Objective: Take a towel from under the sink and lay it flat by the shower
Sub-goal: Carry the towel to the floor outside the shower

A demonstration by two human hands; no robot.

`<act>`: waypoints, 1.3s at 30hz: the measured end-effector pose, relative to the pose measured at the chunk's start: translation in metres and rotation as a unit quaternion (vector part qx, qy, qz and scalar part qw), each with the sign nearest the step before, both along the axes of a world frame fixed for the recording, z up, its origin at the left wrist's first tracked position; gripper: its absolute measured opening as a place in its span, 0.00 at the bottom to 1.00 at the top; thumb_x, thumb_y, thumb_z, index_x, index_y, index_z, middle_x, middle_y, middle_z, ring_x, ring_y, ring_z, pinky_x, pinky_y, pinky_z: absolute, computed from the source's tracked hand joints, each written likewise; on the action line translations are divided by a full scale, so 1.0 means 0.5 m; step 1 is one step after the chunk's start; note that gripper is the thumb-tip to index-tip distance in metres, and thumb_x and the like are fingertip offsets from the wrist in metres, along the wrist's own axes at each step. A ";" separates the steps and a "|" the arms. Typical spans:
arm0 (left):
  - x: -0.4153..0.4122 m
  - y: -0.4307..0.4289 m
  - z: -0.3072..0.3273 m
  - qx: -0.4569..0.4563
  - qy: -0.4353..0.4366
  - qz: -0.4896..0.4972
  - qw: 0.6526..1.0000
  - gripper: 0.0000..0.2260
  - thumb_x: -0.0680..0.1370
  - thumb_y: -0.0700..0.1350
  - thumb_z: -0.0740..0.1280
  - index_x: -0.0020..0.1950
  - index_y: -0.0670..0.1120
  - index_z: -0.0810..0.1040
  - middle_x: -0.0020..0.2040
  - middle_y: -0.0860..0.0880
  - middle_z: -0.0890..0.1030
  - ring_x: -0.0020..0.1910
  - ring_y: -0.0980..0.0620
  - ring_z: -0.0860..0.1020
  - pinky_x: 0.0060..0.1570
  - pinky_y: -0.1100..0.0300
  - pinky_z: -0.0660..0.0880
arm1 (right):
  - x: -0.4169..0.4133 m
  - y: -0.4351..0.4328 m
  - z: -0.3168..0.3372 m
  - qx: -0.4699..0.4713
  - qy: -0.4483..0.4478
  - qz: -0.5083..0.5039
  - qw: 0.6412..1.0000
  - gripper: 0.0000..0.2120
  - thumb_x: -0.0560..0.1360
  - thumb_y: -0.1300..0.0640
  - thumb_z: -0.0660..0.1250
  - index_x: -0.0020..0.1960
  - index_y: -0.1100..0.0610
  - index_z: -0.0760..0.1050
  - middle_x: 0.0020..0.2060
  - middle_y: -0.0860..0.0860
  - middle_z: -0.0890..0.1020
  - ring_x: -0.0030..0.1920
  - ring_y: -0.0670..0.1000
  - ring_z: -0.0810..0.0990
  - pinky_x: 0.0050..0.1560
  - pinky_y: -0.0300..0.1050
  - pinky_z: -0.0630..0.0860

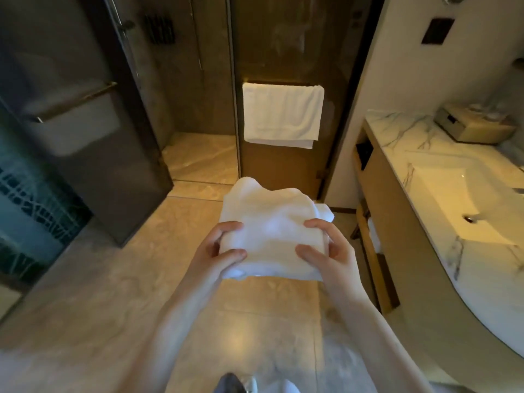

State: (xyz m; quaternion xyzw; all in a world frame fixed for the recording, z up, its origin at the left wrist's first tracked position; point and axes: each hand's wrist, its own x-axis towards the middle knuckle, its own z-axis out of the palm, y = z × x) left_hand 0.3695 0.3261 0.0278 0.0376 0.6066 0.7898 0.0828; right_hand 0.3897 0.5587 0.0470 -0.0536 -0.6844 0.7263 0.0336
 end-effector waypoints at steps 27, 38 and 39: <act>0.746 0.063 0.027 -0.081 -0.033 0.190 0.978 0.23 0.69 0.41 0.72 0.63 0.53 0.76 0.59 0.45 0.77 0.57 0.46 0.78 0.50 0.47 0.76 | 0.578 0.037 0.009 -0.009 -0.018 0.152 0.988 0.19 0.69 0.69 0.73 0.54 0.50 0.80 0.50 0.59 0.80 0.50 0.60 0.79 0.49 0.65 0.78; 0.880 -0.013 0.036 -0.071 -0.032 0.205 0.976 0.23 0.68 0.43 0.74 0.63 0.53 0.76 0.64 0.47 0.74 0.62 0.46 0.76 0.57 0.42 0.76 | 0.684 -0.037 0.010 -0.030 0.001 0.204 0.979 0.19 0.70 0.67 0.73 0.55 0.48 0.80 0.49 0.51 0.82 0.53 0.60 0.81 0.49 0.62 0.80; 0.893 -0.022 0.035 -0.068 -0.033 0.200 0.977 0.24 0.68 0.43 0.74 0.63 0.53 0.76 0.64 0.47 0.74 0.62 0.45 0.76 0.57 0.42 0.76 | 0.698 -0.045 0.008 -0.030 0.003 0.201 0.979 0.19 0.70 0.67 0.73 0.55 0.48 0.79 0.50 0.53 0.82 0.54 0.61 0.80 0.49 0.63 0.80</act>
